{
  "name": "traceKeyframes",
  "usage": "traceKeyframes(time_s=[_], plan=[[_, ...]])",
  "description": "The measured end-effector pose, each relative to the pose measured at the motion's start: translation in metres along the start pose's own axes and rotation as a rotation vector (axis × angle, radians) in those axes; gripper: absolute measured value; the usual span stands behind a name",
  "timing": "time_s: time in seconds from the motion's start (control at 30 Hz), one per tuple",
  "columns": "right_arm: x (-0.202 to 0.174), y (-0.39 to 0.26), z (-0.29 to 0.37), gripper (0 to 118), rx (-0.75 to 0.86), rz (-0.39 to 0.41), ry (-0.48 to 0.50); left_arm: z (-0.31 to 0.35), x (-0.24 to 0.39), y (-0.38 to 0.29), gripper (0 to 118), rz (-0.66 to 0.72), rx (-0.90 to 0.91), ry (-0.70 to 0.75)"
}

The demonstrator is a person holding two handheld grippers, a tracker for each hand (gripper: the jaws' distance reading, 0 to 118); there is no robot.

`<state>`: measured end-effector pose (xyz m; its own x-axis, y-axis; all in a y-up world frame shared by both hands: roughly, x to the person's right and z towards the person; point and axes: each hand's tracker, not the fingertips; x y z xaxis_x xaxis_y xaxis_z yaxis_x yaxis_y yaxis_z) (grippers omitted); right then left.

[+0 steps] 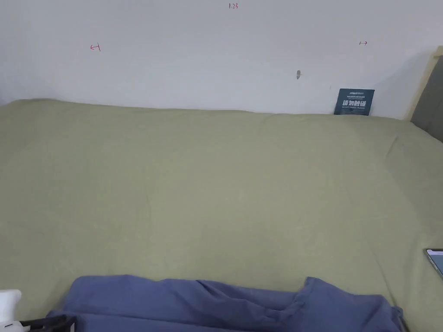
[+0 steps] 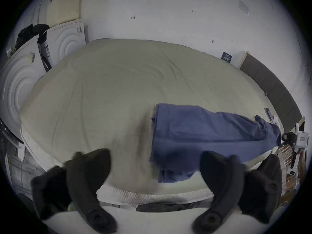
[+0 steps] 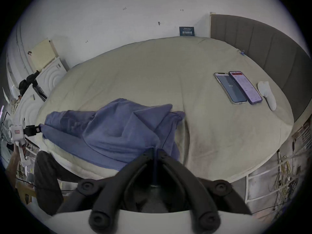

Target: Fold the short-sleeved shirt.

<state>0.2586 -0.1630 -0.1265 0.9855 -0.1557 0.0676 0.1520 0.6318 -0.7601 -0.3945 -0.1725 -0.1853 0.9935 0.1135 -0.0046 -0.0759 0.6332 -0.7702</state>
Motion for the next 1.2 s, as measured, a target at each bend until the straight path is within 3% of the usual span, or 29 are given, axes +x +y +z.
traceKeyframes(time_s=[0.03,0.13,0.17,0.2,0.23,0.27,0.3,0.37,0.43,0.5,0.67,0.93,0.97,1.0,1.03,1.07,1.1,1.2], plan=[[-0.003,0.004,0.017,109,0.096,-0.008,-0.042,0.006,0.000,0.002,111,0.005,0.040,0.009],[-0.015,0.006,0.017,111,0.065,-0.006,-0.003,0.021,0.012,0.011,109,0.019,0.040,0.033],[-0.020,0.007,0.018,111,0.086,0.001,-0.007,0.025,0.014,0.013,103,0.021,0.056,0.058],[-0.027,0.008,0.021,103,0.094,0.009,-0.015,0.029,0.016,0.016,83,0.025,0.057,0.066],[-0.036,0.008,0.026,61,0.103,0.009,-0.026,0.034,0.022,0.018,27,0.032,0.068,0.073],[-0.039,0.010,0.029,7,0.139,0.020,-0.023,0.037,0.027,0.020,0,0.042,0.074,0.078],[-0.048,0.011,0.031,0,0.174,0.040,-0.043,0.037,0.029,0.021,0,0.059,0.082,0.067],[-0.067,0.018,0.040,0,0.246,0.066,-0.096,0.037,0.027,0.019,0,0.041,0.067,0.051],[-0.079,0.019,0.053,0,0.277,0.099,-0.066,0.036,0.029,0.019,0,0.024,0.074,0.054],[-0.095,0.024,0.061,0,0.314,0.156,-0.104,0.034,0.024,0.025,0,0.012,0.068,0.037],[-0.112,0.017,0.082,0,0.408,0.080,-0.078,0.006,-0.007,0.051,0,0.114,-0.059,-0.123],[-0.141,0.010,0.091,0,0.449,0.099,-0.137,-0.045,-0.053,0.081,2,0.233,-0.271,-0.365],[-0.143,0.008,0.092,0,0.452,0.101,-0.144,-0.052,-0.057,0.080,10,0.244,-0.289,-0.396],[-0.145,0.007,0.092,0,0.455,0.102,-0.151,-0.057,-0.060,0.080,27,0.253,-0.305,-0.426],[-0.147,0.005,0.093,0,0.457,0.105,-0.156,-0.062,-0.062,0.079,69,0.264,-0.329,-0.488],[-0.148,0.006,0.091,0,0.451,0.111,-0.160,-0.068,-0.062,0.076,98,0.286,-0.354,-0.548],[-0.149,0.006,0.090,0,0.449,0.110,-0.160,-0.072,-0.062,0.074,112,0.293,-0.369,-0.566],[-0.147,0.007,0.088,0,0.433,0.096,-0.152,-0.087,-0.061,0.066,111,0.345,-0.375,-0.629]])
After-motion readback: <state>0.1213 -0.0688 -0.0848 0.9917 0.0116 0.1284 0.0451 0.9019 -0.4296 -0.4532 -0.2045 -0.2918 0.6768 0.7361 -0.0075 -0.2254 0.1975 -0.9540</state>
